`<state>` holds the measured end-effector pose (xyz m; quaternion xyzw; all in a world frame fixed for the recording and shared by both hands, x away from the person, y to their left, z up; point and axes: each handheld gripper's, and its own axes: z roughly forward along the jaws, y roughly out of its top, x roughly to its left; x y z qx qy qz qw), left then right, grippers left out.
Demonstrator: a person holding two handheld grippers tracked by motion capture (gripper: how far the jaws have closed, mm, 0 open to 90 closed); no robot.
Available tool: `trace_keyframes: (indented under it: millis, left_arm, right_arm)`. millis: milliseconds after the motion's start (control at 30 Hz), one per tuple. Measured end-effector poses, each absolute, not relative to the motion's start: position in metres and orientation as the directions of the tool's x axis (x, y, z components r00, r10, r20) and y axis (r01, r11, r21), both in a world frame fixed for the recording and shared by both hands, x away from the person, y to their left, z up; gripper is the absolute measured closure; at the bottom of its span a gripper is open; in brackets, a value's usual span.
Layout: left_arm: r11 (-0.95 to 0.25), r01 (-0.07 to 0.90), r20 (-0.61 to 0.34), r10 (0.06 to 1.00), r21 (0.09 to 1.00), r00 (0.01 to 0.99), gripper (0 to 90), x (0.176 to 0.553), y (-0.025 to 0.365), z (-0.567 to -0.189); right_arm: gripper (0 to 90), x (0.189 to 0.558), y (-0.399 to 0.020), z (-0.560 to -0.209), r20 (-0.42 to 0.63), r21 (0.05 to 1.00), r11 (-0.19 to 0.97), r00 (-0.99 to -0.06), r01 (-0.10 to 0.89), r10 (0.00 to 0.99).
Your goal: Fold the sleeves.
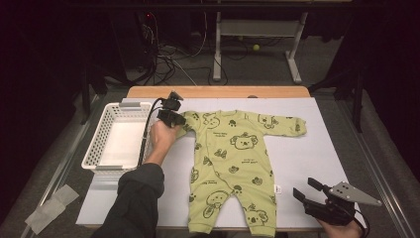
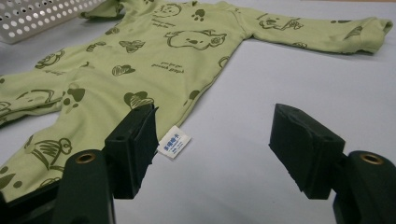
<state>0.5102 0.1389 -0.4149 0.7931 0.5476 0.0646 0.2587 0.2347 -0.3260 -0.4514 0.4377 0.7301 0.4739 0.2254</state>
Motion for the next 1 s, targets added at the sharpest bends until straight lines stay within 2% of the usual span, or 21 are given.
trace_keyframes:
  millis: [233, 567, 767, 1000]
  left_arm:
    - [-0.329, 0.790, -0.156, 0.872, 0.518, 0.465, 84.8, 0.502, 0.133, -0.400]
    - [-0.473, 0.693, -0.111, 0.778, 0.545, 0.618, 84.7, 0.488, 0.095, -0.382]
    - [-0.535, 0.658, -0.126, 0.718, 0.530, 0.685, 84.7, 0.481, 0.069, -0.386]
    - [-0.550, 0.648, -0.152, 0.689, 0.527, 0.708, 84.7, 0.477, 0.054, -0.395]
  right_arm:
    - [32.7, 0.235, -0.325, -0.452, 0.087, 0.887, 0.169, -0.514, 0.430, 0.853]
    - [32.6, 0.235, -0.325, -0.452, 0.084, 0.887, 0.171, -0.513, 0.430, 0.854]
    - [32.5, 0.235, -0.325, -0.451, 0.087, 0.889, 0.170, -0.520, 0.426, 0.850]
    - [32.5, 0.235, -0.325, -0.452, 0.088, 0.887, 0.170, -0.519, 0.429, 0.850]
